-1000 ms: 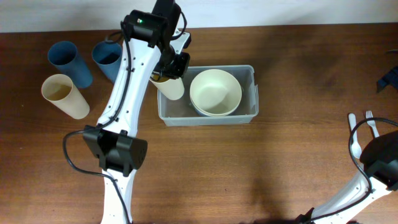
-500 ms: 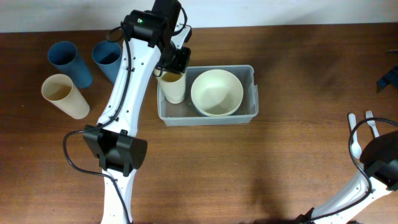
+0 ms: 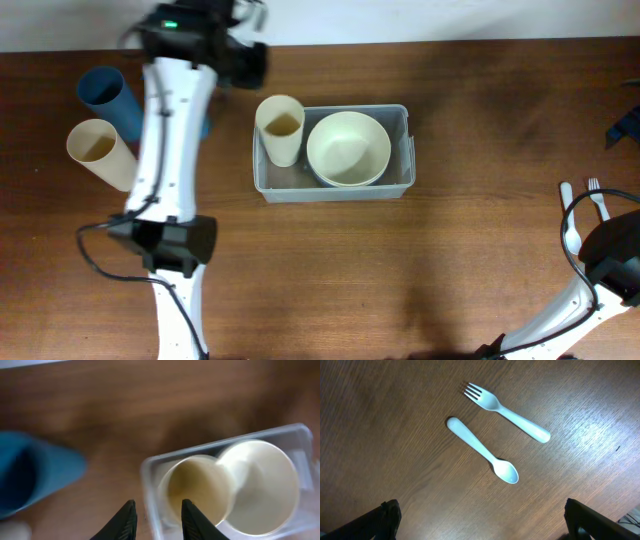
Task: Pack container
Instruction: 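Move the left gripper to the other cream cup and grasp it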
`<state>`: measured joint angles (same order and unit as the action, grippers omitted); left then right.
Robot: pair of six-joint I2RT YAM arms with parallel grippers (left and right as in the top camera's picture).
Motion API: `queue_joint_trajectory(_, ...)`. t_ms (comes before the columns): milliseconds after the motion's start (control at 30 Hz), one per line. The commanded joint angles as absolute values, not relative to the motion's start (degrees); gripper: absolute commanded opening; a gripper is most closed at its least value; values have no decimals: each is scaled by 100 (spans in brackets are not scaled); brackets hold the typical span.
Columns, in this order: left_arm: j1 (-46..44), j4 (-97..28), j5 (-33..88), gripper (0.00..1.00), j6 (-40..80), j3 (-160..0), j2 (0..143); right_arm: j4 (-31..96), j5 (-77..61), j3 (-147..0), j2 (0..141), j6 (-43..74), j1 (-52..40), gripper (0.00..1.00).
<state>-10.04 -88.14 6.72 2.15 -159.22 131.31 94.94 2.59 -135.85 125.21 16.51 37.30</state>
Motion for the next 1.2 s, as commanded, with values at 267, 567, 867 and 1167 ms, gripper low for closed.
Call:
queue_joint_trajectory(267,648,-9671,-421,33,495,-16481,12092,9491,329,-13555,12444,1695,3704,99)
queue_joint_trajectory(567,845,-9668,-1096,36,325,-15358,12029,9491,329,-13555,12444,1695,3704,99)
queue_joint_trajectory(867,1529,-9568,-714,37,386,-14038,12031,9491,329,-13555,12444,1695,3704,99)
queue_joint_trajectory(1167,1800,-9258,-469,36,80,-13347,12033,9491,329,-13555,12444,1695,3704,99)
